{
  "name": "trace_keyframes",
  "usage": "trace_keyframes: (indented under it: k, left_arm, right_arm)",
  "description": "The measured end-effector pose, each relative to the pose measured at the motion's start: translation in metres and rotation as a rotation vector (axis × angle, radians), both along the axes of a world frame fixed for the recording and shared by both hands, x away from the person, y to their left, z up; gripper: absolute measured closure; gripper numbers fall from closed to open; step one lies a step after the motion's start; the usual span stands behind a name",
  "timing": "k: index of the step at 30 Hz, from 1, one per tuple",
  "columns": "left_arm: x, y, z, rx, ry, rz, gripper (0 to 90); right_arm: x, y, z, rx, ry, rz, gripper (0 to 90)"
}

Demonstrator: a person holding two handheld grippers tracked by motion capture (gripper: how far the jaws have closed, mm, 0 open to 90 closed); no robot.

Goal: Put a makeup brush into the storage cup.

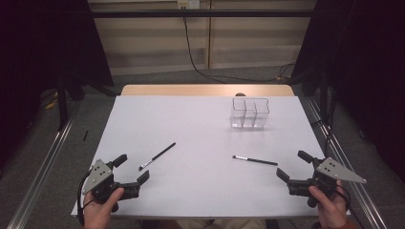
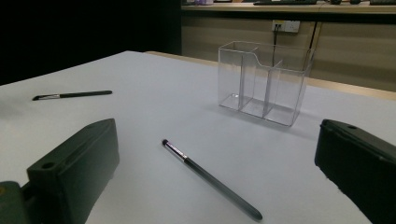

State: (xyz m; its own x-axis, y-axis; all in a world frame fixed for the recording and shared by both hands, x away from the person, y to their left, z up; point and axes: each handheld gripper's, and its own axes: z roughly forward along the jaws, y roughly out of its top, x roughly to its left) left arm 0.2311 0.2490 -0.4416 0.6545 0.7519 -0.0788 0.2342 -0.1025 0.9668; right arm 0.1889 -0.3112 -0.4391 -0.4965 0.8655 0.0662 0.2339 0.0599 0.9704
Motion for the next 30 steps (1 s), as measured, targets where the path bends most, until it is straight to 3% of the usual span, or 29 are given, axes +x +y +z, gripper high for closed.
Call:
trace_keyframes:
  k: [9, 16, 19, 30]
  left_arm:
    - [0.0, 0.002, 0.0, -0.002, 0.009, 0.034, 2.4]
    - [-0.001, -0.001, 0.002, 0.023, 0.019, -0.005, 1.8]
    - [-0.001, -0.005, 0.003, 0.026, 0.035, -0.05, 2.3]
    - [0.009, -0.008, 0.012, 0.033, 0.019, -0.032, 2.4]
  right_arm:
    - [0.003, 0.001, -0.002, 0.001, 0.003, 0.016, 0.0]
    - [0.002, 0.002, -0.001, 0.008, 0.008, 0.022, 0.0]
    - [0.002, 0.004, -0.001, 0.008, 0.013, 0.022, 0.0]
    - [0.003, 0.005, -0.001, 0.005, 0.011, 0.035, 0.0]
